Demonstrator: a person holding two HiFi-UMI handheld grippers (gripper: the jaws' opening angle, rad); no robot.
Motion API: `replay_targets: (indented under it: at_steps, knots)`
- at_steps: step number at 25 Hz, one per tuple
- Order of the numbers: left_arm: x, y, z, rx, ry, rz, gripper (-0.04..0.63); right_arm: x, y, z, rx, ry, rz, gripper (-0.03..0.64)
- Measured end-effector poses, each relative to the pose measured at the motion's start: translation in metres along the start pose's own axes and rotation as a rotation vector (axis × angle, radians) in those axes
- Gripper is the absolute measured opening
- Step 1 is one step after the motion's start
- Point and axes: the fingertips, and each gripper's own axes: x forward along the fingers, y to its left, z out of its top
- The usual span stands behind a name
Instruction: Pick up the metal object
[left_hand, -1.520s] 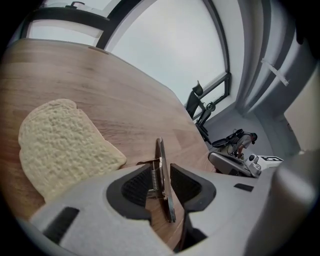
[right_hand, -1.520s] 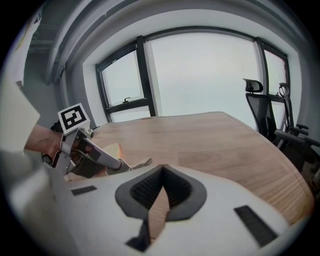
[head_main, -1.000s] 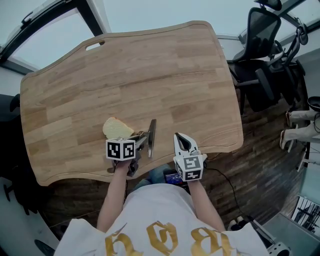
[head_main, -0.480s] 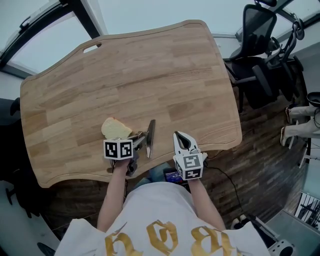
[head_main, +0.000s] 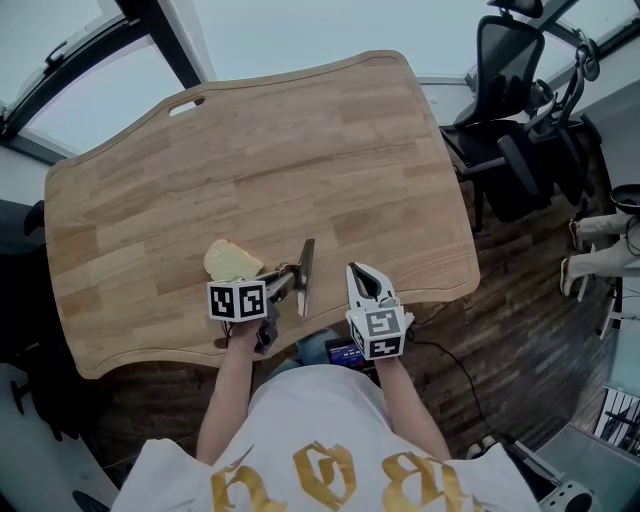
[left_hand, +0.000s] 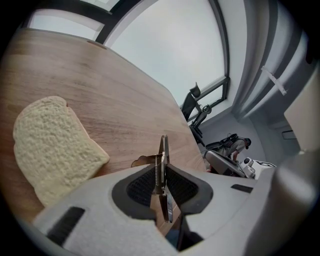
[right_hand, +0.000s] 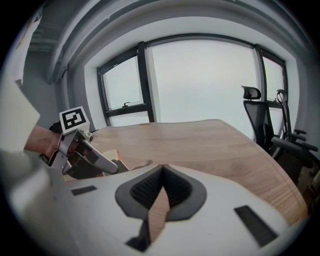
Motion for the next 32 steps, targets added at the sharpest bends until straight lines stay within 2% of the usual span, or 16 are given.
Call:
replay_targets:
  at_steps: [5,11,13,14,17,21,24,32]
  knots:
    - [-0.013,-0.004,0.015,0.01,-0.078,0.014,0.074,-0.004,-0.001,0.013,-0.017,-0.031,-0.009,0.011]
    - [-0.035,-0.02,0.034,0.032,-0.192,-0.004,0.067,-0.013,0.005,0.022,-0.032,-0.06,-0.003,0.011]
    - [-0.042,-0.026,0.038,0.033,-0.225,-0.007,0.041,-0.015,0.008,0.022,-0.034,-0.065,0.0,0.011]
    - [-0.045,-0.026,0.04,0.05,-0.233,0.012,0.021,-0.017,0.009,0.022,-0.035,-0.068,0.002,0.011]
    - [-0.052,-0.026,0.037,0.157,-0.215,0.09,0.02,-0.022,0.013,0.024,-0.042,-0.078,0.008,0.011]
    - [-0.063,-0.027,0.036,0.131,-0.249,0.072,0.02,-0.029,0.016,0.029,-0.05,-0.098,0.006,0.011]
    - [-0.071,-0.029,0.035,0.142,-0.266,0.077,0.02,-0.036,0.018,0.036,-0.053,-0.123,0.005,0.011]
    - [-0.097,-0.052,0.04,0.139,-0.371,0.03,0.02,-0.054,0.026,0.049,-0.076,-0.169,0.007,0.011]
